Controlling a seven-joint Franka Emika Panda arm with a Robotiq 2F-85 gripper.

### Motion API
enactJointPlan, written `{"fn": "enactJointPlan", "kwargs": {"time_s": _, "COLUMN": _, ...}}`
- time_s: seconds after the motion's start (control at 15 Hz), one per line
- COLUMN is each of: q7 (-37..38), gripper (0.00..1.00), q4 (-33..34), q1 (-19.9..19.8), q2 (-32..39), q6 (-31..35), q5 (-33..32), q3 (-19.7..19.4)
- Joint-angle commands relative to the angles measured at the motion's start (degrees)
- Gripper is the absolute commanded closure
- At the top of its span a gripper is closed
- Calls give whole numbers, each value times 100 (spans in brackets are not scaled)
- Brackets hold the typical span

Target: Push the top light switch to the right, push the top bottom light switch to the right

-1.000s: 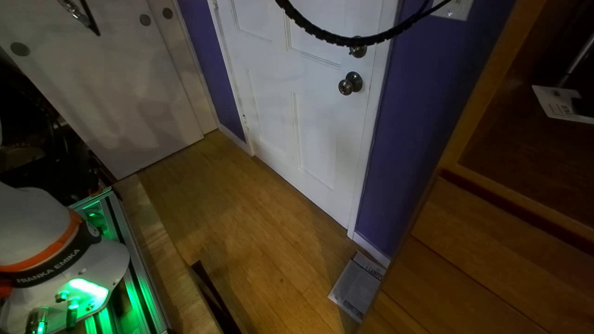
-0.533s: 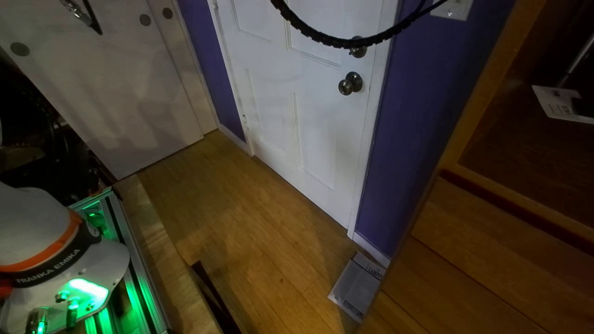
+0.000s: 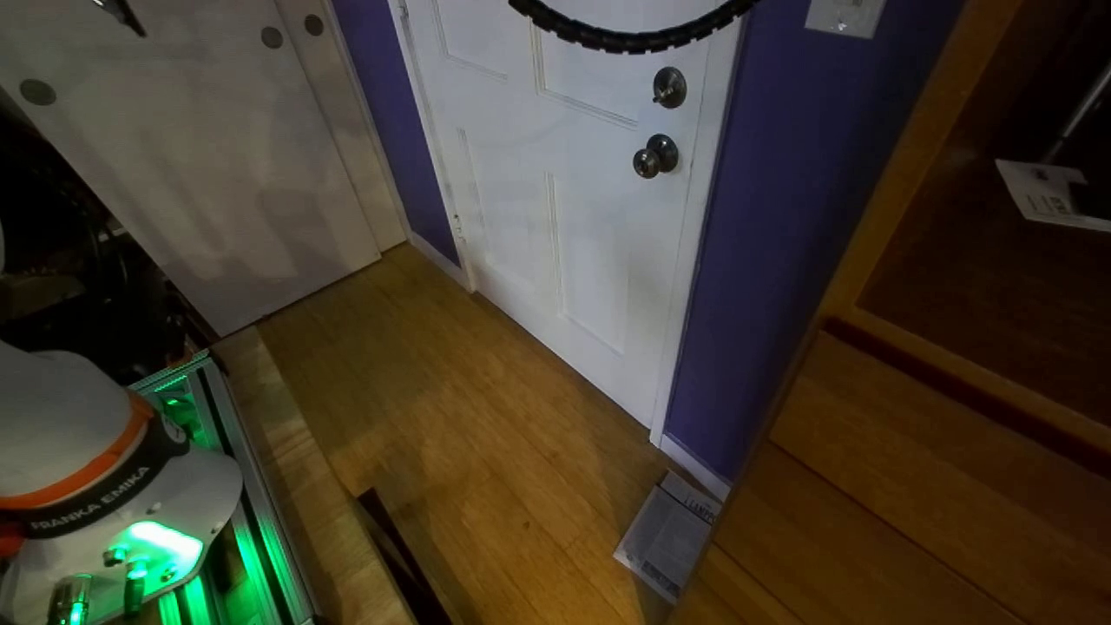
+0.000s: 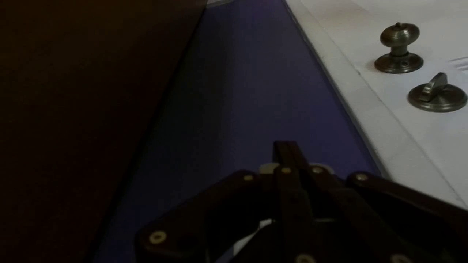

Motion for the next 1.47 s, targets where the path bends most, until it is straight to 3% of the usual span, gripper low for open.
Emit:
{"fn": "enactJointPlan", "kwargs": {"time_s": 0.0, "q7": -268, "gripper": 100, "q4": -644, "q1": 16, "q2": -551, "q6": -23, "q5": 74, "q3": 68}}
{"fn": "enactJointPlan", "kwargs": {"time_s": 0.47, "q7": -65, "gripper": 100, "q4": -1248, "q1": 106, "q2": -954, "q6": 81, "q5": 39, "q3": 65}}
{"fn": "enactJointPlan", "kwargs": {"time_s": 1.4, "q7": 415, "gripper": 100, "q4": -1045, "q1": 31, "q2": -134, "q6": 2222, "q5": 179, "q3": 31}}
